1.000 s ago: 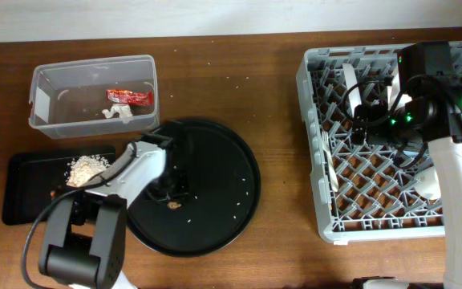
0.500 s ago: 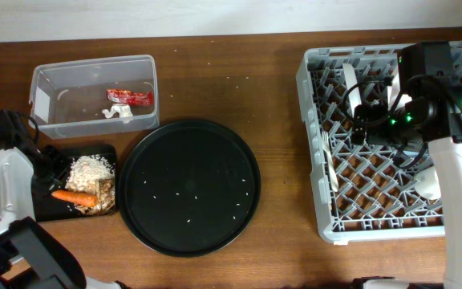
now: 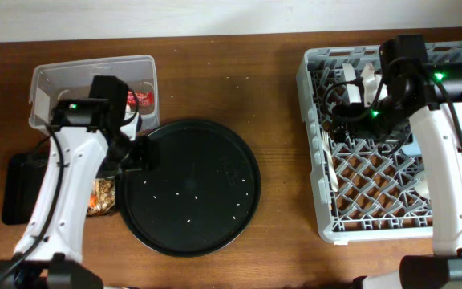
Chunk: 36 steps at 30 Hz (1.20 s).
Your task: Sort waste into correct bins and load items into the dishwasher rack
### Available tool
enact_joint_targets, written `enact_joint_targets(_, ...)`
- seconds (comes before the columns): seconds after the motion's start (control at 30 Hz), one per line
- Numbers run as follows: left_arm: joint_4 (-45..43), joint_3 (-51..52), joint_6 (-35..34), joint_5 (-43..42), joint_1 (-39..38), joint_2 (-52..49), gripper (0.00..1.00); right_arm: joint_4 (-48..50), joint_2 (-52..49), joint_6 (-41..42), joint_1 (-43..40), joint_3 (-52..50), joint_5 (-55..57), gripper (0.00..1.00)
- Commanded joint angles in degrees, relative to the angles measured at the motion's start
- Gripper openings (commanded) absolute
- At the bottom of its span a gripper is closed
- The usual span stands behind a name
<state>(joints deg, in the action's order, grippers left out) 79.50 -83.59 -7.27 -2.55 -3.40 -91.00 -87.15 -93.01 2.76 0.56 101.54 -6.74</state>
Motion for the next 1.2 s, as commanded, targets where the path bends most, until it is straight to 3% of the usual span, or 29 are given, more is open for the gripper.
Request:
enact_joint_targets(0.0, -4.68, 4.15, 1.79, 1.29, 0.57, 10.36, 0.93, 2.21, 6.73, 1.57, -0.20, -1.01, 2.84, 0.99)
enact_joint_targets(0.1, -19.34, 20.92, 1.77, 1.31, 0.57, 32.57, 0.94, 14.43, 24.52, 1.95, -0.22, -16.37, 4.02, 0.99)
enact_joint_targets(0.13, -23.41, 27.41, 1.77, 1.31, 0.57, 41.35, 0.99, 19.67, 33.40, 1.95, -0.22, -25.31, 4.04, 0.99)
enact_joint_targets(0.2, -24.41, 34.10, 1.77, 1.29, 0.57, 52.28, 0.99, 23.12, 45.22, 1.97, -0.22, -35.50, 5.18, 0.99)
enact_joint_targets(0.27, -24.61, 35.93, 1.73, 1.22, 0.57, 56.37, 0.99, 21.97, 53.48, 1.99, -0.20, -40.15, 6.14, 0.99)
enact_joint_targets(0.33, -24.30, 35.93, 1.77, 1.29, 0.57, 56.89, 0.99, 18.91, 58.07, 1.97, -0.20, -40.61, 6.14, 0.99)
enact_joint_targets(0.6, -24.17, 35.93, 1.77, 1.29, 0.57, 56.89, 0.99, 18.80, 58.69, 1.97, -0.07, -40.89, 6.14, 0.99)
enact_joint_targets(0.67, -24.17, 35.93, 1.77, 1.29, 0.57, 56.89, 0.99, 19.17, 63.78, 1.97, 0.13, -43.52, 7.02, 0.99)
enact_joint_targets(0.73, -24.17, 35.93, 1.77, 1.29, 0.57, 56.89, 0.99, 27.65, 73.40, 1.95, 2.19, -52.15, 9.09, 0.99)
enact_joint_targets(0.83, -24.17, 35.93, 1.77, 1.29, 0.57, 56.89, 0.99, 50.64, 87.84, 2.19, 2.93, -74.23, 7.26, 0.99)
enact_joint_targets(0.87, -24.17, 35.93, 1.77, 1.29, 0.57, 56.89, 0.99, 62.23, 92.91, 2.19, 2.93, -83.27, 6.78, 0.99)
enact_joint_targets(1.0, -24.17, 35.93, 1.77, 1.29, 0.57, 56.89, 0.99, 86.44, 92.80, 1.95, 2.91, -97.24, 7.87, 0.99)
enact_joint_targets(1.17, -24.17, 35.93, 1.77, 1.29, 0.57, 56.89, 0.99, 82.49, 92.80, 1.99, 2.91, -101.22, 7.43, 0.99)
